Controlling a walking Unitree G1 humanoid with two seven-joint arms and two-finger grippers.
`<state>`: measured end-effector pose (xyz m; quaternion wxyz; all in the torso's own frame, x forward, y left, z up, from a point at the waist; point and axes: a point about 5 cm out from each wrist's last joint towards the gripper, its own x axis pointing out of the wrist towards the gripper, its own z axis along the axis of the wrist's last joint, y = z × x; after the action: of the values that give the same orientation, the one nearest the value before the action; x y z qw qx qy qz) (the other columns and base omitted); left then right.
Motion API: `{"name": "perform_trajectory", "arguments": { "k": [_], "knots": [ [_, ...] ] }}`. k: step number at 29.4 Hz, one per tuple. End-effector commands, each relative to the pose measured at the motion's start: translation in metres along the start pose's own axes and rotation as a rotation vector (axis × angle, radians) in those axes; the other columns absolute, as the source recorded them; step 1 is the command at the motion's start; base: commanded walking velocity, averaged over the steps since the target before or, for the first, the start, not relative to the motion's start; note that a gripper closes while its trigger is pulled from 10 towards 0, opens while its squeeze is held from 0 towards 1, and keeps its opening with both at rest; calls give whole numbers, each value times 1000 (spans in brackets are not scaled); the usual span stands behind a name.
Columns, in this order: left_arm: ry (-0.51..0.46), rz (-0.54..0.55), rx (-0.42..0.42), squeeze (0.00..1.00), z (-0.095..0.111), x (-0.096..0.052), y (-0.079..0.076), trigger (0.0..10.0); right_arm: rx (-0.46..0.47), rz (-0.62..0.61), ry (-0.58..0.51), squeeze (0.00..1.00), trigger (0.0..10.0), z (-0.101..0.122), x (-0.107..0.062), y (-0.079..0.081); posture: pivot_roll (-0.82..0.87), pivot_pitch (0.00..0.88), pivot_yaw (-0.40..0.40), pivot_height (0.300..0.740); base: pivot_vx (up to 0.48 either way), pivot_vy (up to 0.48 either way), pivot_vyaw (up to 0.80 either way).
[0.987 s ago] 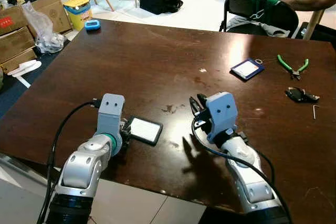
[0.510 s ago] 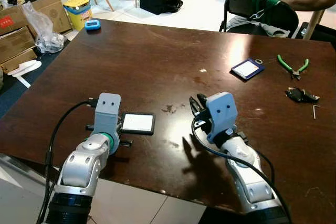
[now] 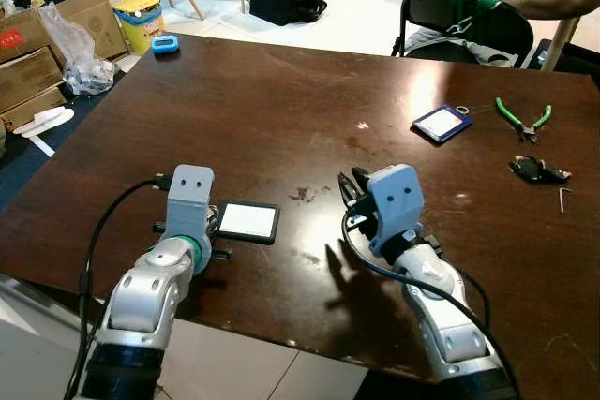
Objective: Hang keys on a hook
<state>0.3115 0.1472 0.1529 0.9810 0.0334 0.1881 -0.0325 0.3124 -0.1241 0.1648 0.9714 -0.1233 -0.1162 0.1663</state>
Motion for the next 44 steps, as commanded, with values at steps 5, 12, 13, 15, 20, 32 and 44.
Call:
{"name": "perform_trajectory", "arguments": {
  "k": [5,12,13,15,20,32,44],
  "knots": [
    [-32,-43,1,1000,9,-4,-6,10000,9,15,11,0,10000,-2,0,5,-99,125,124,740,0,0,0],
    [-19,-21,7,1000,9,11,-14,10000,6,13,10,0,10000,-3,1,4,-110,120,127,740,0,0,0],
    [-8,-12,14,0,8,16,-16,10000,4,12,11,0,10000,-3,0,4,-111,118,127,740,0,0,0],
    [4,-2,16,0,6,20,-18,10000,4,11,11,0,10000,-3,0,3,-111,118,127,740,0,0,0],
    [25,35,9,0,2,27,-17,10000,4,12,11,0,10000,-3,0,4,-115,114,128,740,0,0,0],
    [55,98,-11,0,-5,26,2,9098,5,16,10,0,10000,-3,0,5,-109,116,126,740,0,0,0],
    [76,120,-6,0,-16,25,7,863,5,17,11,0,10000,-3,-1,4,-111,118,124,740,0,0,0]
  ]
}}
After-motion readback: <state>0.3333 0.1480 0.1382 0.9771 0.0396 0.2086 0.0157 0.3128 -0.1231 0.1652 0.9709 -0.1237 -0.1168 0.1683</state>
